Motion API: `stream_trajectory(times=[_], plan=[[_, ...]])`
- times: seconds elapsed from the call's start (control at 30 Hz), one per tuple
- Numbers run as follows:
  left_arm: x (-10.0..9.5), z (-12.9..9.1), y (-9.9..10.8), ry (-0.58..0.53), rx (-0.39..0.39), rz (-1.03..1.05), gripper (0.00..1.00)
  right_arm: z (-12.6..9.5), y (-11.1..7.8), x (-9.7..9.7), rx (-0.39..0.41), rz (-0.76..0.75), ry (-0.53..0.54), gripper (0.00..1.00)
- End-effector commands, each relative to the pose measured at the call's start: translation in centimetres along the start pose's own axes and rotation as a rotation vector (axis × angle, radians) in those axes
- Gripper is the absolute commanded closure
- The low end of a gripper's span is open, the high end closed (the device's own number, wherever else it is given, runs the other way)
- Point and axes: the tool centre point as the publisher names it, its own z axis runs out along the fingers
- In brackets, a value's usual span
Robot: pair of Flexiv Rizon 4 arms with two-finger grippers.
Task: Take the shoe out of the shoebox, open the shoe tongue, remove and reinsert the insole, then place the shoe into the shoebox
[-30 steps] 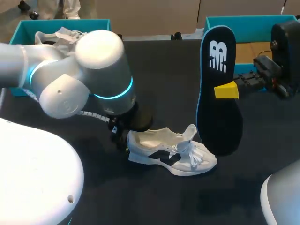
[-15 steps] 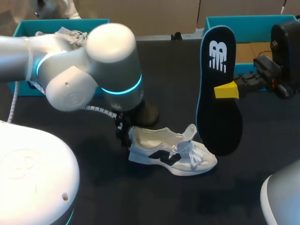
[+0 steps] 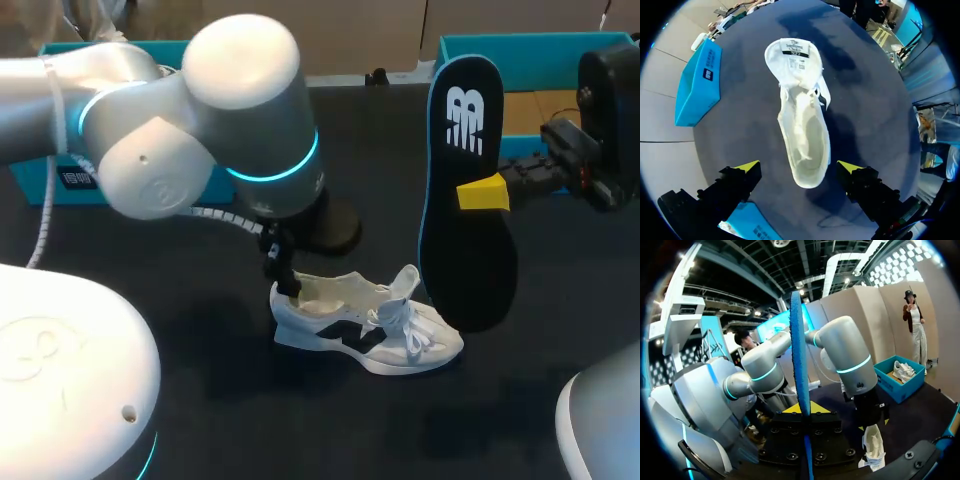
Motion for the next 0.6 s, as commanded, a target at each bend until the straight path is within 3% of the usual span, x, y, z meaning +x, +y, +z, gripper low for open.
stream_trajectory(times=[0.03,0.37,0.6], plan=[[-2.7,2.7,-2.1,0.053,-0.019,-0.001,0.0,0.2,0.0,-0.2,0.001,0.0,0.002,1.0],[-3.4,5.5,-3.8,0.079,-0.008,-0.013,0.0,0.2,0.0,-0.2,0.001,0.0,0.002,1.0],[-2.8,7.8,-4.0,0.078,-0.001,-0.012,0.0,0.2,0.0,-0.2,0.001,0.0,0.002,1.0]])
